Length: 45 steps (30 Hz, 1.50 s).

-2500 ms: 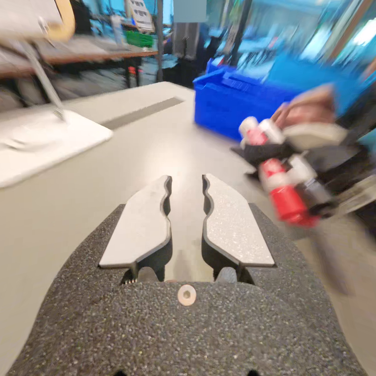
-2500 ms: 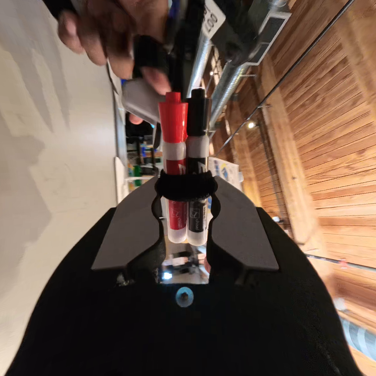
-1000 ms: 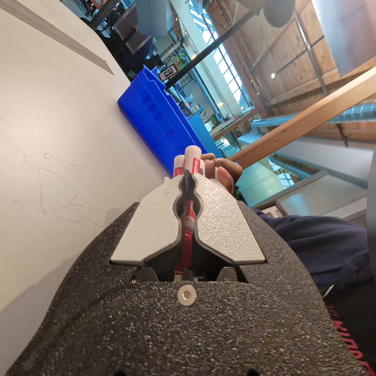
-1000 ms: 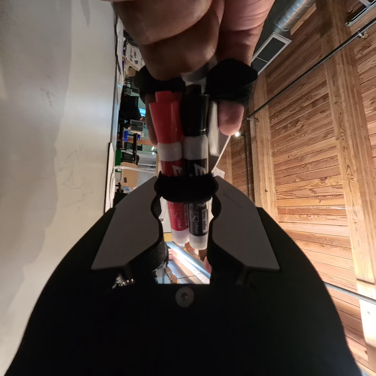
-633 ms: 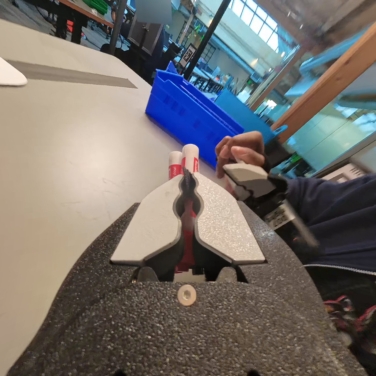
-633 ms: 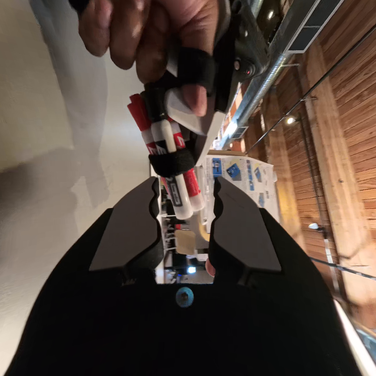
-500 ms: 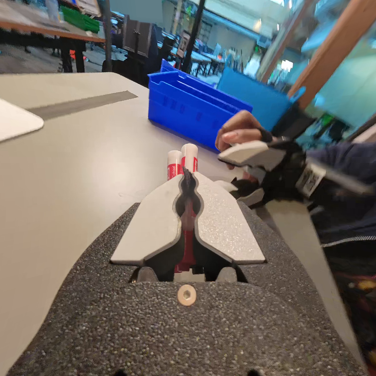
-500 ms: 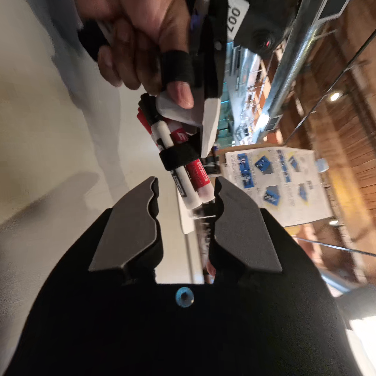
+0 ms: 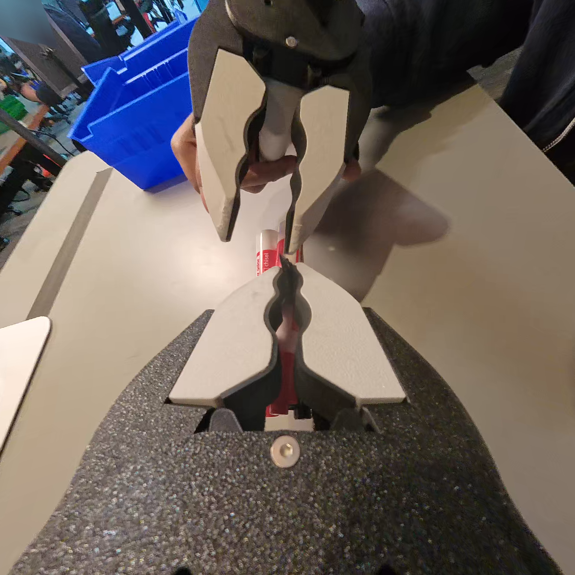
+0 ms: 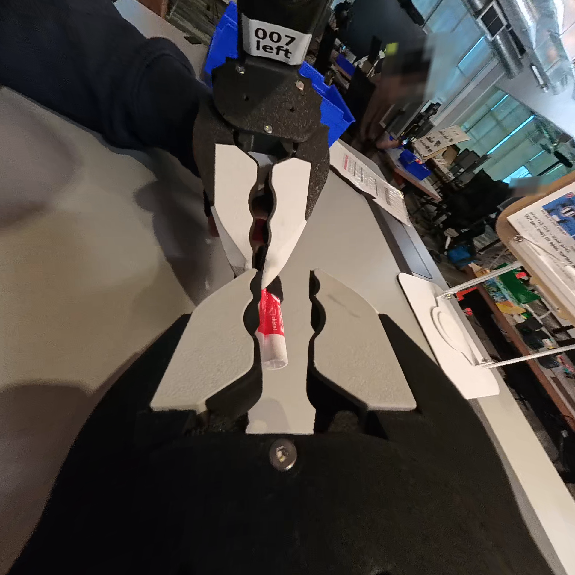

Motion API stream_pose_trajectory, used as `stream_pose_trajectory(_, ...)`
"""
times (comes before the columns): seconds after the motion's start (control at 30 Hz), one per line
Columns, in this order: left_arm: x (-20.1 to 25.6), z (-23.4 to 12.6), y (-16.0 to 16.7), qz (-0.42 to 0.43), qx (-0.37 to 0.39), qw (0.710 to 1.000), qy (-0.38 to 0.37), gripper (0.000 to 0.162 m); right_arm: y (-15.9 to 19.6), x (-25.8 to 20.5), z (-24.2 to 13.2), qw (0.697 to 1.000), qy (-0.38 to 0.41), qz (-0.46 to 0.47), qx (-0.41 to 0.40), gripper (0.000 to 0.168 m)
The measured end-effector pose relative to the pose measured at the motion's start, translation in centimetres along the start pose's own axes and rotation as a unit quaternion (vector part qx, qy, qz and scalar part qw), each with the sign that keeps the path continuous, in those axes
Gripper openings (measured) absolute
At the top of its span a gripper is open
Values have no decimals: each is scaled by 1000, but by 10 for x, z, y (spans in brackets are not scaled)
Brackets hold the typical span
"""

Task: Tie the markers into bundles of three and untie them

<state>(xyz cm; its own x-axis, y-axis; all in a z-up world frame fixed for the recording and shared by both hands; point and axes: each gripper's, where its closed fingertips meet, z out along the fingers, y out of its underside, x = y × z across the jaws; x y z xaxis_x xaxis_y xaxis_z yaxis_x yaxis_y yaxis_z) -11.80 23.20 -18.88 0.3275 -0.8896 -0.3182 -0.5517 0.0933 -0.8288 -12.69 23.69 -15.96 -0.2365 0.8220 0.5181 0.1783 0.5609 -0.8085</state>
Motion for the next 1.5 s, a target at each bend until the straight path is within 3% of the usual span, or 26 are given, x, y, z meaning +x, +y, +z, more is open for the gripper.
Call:
stream_pose_trajectory(0.33, 0, 6, 6, -115, 23, 992, 50, 3, 17, -13, 3, 996, -66, 58, -26, 34)
stream_pose_trajectory(0.53, 7, 17, 25, -134, -34, 988, 63, 5, 29, -21, 10, 994, -80, 55, -48, 33)
stream_pose_trajectory(0.73, -7, 3, 21, -160, 8, 986, 43, 42, 31, -22, 15, 992, -92, 68, -52, 34)
stream_pose_trajectory(1.0, -45, -32, 28, -212, 65, 975, -21, 43, 40, -18, 20, 971, -161, 162, -67, 44)
stream_pose_trajectory(1.13, -50, -31, 33, -226, 65, 971, -32, 40, 36, -23, 24, 958, -205, 194, -60, 39)
stream_pose_trajectory(1.5, -51, -27, 39, -229, 48, 971, -40, 36, 42, -29, 35, 961, -203, 172, -76, 8)
